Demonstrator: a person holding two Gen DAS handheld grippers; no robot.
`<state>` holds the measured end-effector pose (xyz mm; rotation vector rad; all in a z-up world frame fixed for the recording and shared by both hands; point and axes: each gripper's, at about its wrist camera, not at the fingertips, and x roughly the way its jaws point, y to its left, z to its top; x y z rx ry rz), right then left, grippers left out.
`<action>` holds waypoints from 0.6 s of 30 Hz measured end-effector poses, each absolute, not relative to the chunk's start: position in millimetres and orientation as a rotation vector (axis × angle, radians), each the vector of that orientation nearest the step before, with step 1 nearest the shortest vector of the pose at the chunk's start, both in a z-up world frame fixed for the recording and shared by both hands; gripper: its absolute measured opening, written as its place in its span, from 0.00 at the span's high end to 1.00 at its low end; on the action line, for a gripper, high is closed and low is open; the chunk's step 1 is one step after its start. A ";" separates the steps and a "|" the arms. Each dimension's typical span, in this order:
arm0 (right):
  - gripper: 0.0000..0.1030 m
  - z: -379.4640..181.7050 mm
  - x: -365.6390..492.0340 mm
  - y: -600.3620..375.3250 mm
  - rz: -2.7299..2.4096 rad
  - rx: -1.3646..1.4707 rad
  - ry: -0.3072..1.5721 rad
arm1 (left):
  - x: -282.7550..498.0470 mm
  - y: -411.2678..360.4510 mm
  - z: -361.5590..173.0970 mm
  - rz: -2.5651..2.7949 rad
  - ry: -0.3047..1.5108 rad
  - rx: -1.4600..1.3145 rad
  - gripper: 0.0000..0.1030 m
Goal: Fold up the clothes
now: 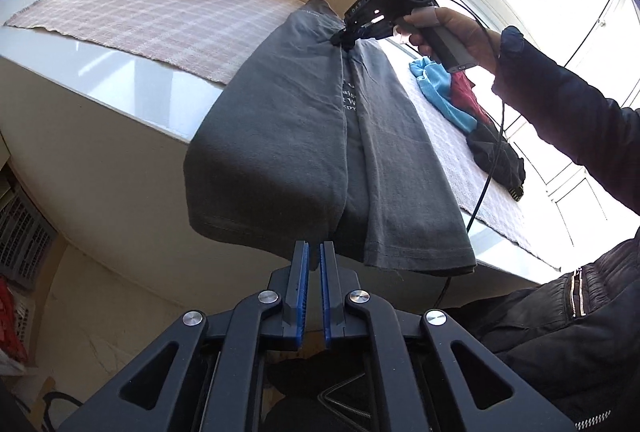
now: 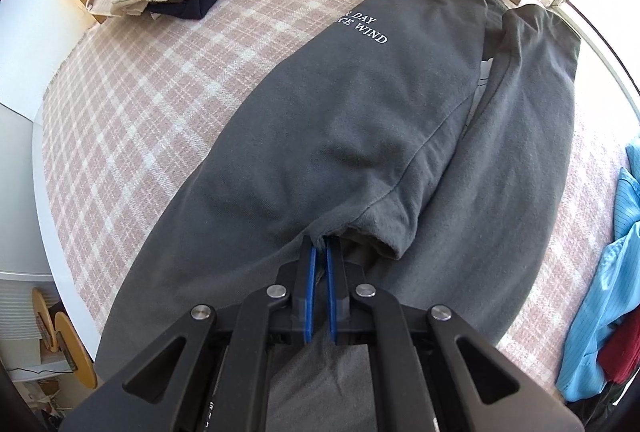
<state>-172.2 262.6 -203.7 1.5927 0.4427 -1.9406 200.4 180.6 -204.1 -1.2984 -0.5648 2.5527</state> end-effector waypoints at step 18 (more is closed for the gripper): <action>0.80 -143.3 -215.7 337.8 -1.904 1.584 0.048 | 149.1 210.9 -186.7 2.501 -0.370 -1.293 0.96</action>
